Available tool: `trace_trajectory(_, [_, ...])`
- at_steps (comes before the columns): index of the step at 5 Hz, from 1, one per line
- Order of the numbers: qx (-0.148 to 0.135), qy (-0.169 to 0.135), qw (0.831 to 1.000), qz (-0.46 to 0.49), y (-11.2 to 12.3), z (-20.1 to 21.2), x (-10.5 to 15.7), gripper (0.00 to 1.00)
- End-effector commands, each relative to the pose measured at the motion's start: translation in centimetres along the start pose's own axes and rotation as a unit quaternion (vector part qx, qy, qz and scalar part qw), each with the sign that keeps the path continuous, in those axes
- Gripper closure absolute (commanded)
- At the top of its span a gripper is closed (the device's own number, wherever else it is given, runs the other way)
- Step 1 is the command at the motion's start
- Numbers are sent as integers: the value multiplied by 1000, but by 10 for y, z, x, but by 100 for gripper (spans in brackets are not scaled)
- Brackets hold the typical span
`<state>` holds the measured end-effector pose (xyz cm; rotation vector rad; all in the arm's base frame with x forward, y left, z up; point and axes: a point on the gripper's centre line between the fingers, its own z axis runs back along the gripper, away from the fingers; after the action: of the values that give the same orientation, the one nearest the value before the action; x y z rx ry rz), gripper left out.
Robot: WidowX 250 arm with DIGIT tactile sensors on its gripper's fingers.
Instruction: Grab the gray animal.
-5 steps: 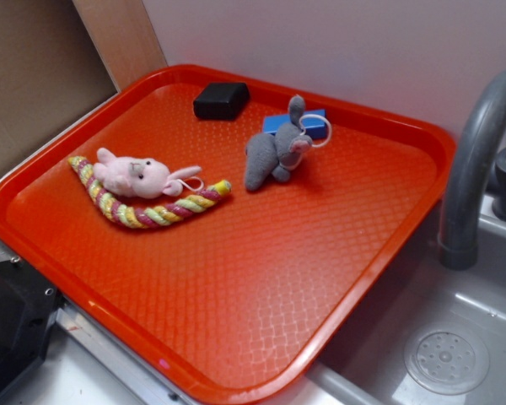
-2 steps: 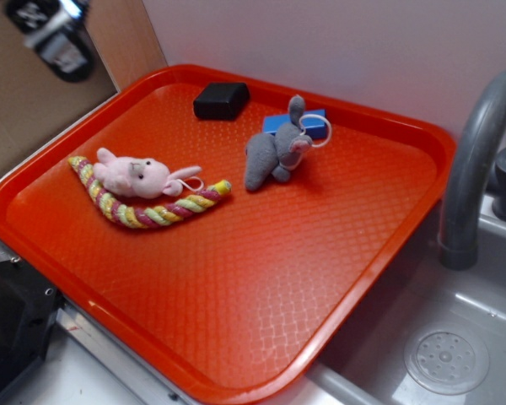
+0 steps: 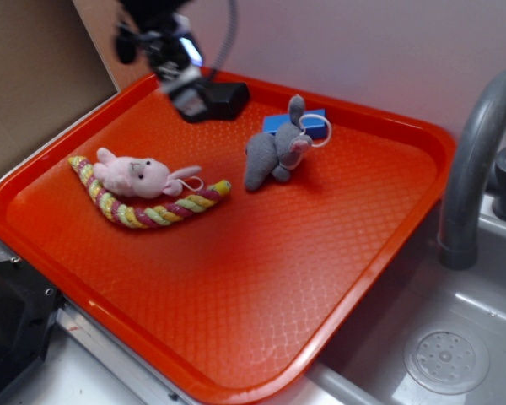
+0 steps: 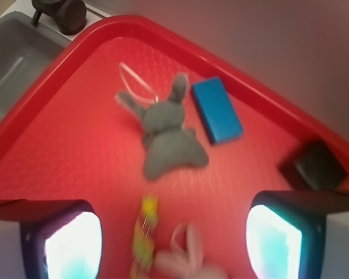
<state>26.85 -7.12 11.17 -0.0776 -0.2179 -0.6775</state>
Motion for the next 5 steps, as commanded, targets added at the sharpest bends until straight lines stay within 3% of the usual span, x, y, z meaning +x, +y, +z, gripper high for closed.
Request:
trace_trajectory(1, [20, 27, 998, -49, -5, -46, 37, 0])
trace_trajectory(4, [21, 73, 994, -79, -17, -84, 33, 0])
trace_trajectory(5, [32, 78, 994, -69, -16, -78, 30, 100])
